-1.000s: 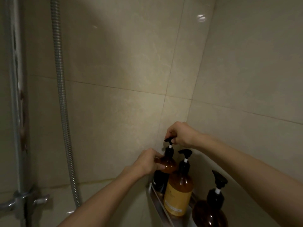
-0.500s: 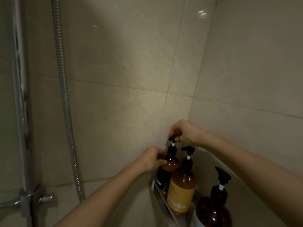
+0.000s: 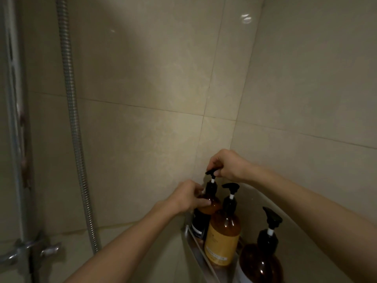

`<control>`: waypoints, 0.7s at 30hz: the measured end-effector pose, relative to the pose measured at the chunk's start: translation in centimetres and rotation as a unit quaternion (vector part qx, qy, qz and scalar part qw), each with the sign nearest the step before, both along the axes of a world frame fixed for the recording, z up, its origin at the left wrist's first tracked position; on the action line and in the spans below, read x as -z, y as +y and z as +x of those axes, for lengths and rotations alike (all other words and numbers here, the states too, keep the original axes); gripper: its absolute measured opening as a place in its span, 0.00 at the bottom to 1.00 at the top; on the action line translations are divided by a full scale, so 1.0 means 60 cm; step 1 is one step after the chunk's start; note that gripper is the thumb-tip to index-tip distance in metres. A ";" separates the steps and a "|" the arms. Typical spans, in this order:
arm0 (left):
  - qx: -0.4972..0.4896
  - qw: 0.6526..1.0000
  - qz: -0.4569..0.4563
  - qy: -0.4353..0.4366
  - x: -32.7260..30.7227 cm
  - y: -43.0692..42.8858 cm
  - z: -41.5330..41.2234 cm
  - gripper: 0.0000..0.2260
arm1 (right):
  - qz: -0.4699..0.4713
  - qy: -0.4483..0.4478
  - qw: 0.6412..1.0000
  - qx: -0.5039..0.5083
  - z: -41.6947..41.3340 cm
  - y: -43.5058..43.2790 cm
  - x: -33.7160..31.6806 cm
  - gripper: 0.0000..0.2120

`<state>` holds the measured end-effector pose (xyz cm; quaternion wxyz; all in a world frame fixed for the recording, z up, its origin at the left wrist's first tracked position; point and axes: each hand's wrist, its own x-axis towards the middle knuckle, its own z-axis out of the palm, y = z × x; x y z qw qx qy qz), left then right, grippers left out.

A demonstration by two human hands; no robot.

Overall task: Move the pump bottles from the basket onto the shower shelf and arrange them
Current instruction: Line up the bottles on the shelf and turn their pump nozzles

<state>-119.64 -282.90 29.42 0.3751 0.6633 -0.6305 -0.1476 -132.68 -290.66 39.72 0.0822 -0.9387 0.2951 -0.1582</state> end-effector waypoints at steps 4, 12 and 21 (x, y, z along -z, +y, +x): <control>0.025 1.000 0.005 -0.003 0.002 0.002 -0.008 0.12 | -0.008 -0.009 1.000 -0.008 -0.003 -0.002 0.004 0.11; -0.040 0.999 -0.003 -0.009 0.008 -0.006 -0.015 0.15 | -0.010 -0.002 1.000 -0.019 0.001 0.000 0.004 0.12; -0.033 0.999 -0.002 -0.014 0.013 -0.006 -0.012 0.12 | -0.024 -0.017 1.000 -0.011 0.003 -0.004 0.008 0.11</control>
